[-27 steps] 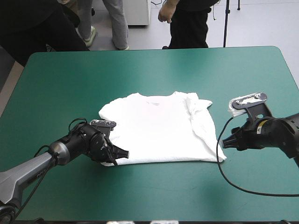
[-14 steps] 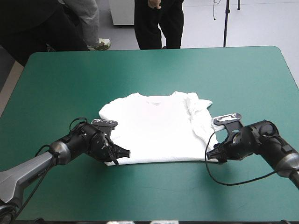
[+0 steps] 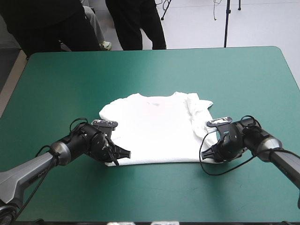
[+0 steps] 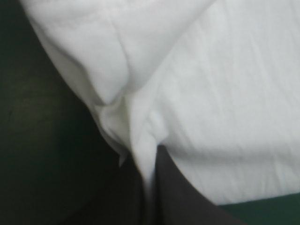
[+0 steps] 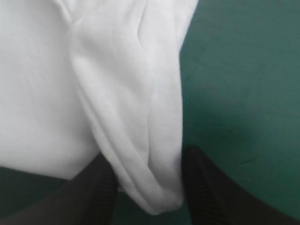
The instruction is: Fold the cloth
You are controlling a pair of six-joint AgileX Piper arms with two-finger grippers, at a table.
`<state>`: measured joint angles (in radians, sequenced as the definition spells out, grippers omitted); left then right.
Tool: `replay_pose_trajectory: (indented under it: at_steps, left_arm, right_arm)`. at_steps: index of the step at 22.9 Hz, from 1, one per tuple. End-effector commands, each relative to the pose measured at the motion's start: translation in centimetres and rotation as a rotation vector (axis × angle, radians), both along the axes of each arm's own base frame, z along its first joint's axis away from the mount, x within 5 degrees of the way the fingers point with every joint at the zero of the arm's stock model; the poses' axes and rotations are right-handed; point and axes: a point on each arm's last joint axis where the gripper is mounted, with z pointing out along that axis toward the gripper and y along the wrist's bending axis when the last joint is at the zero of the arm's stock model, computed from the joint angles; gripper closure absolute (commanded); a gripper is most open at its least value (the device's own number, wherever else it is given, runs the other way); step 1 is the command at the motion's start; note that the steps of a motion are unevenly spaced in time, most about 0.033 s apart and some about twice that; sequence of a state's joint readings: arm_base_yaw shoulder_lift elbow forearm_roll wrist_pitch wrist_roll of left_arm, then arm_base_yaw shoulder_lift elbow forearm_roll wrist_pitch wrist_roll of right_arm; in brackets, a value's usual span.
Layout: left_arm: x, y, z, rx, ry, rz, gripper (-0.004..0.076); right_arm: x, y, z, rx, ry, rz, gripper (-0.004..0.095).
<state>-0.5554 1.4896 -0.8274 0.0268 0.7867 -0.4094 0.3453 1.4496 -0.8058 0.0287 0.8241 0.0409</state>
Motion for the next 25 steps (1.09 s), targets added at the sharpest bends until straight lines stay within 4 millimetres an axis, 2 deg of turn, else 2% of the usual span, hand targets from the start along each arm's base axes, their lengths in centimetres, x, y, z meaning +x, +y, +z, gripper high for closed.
replay_pose_trajectory:
  at_steps: [1, 3, 7, 9, 14, 17, 21, 25]
  left_arm:
    - [0.3, -0.3, -0.8, -0.021, -0.012, 0.007, 0.0733]
    - [0.4, -0.3, -0.8, -0.027, -0.021, 0.007, 0.0733]
    - [0.3, -0.2, -0.4, -0.021, -0.035, -0.002, 0.0733]
    - [0.1, 0.0, 0.2, -0.02, -0.047, -0.006, 0.0733]
    - [-1.0, 0.7, 3.6, -0.061, -0.116, -0.003, 0.0733]
    - [-2.1, 1.4, 7.5, -0.118, -0.206, 0.005, 0.0733]
    - [-3.3, 2.2, 11.3, -0.177, -0.3, 0.009, 0.0733]
    - [-3.0, 2.0, 12.7, -0.194, -0.332, 0.012, 0.0733]
  right_arm:
    - [-1.4, -0.2, -1.4, 0.023, 0.074, -0.033, 0.0806]
    - [-1.8, -0.3, -1.9, 0.026, 0.099, -0.041, 0.0929]
    - [-2.0, -0.2, -1.3, 0.024, 0.131, -0.043, 0.0925]
    - [-1.9, -0.2, -0.3, 0.029, 0.129, -0.048, 0.0925]
    - [-1.6, 0.0, 3.8, 0.053, 0.083, -0.04, 0.0925]
    - [-1.9, 0.0, 8.0, 0.064, 0.076, -0.023, 0.0925]
    - [-2.1, 0.1, 11.7, 0.128, -0.025, -0.036, 0.0925]
    - [-1.7, 0.5, 13.5, 0.177, -0.078, -0.042, 0.0925]
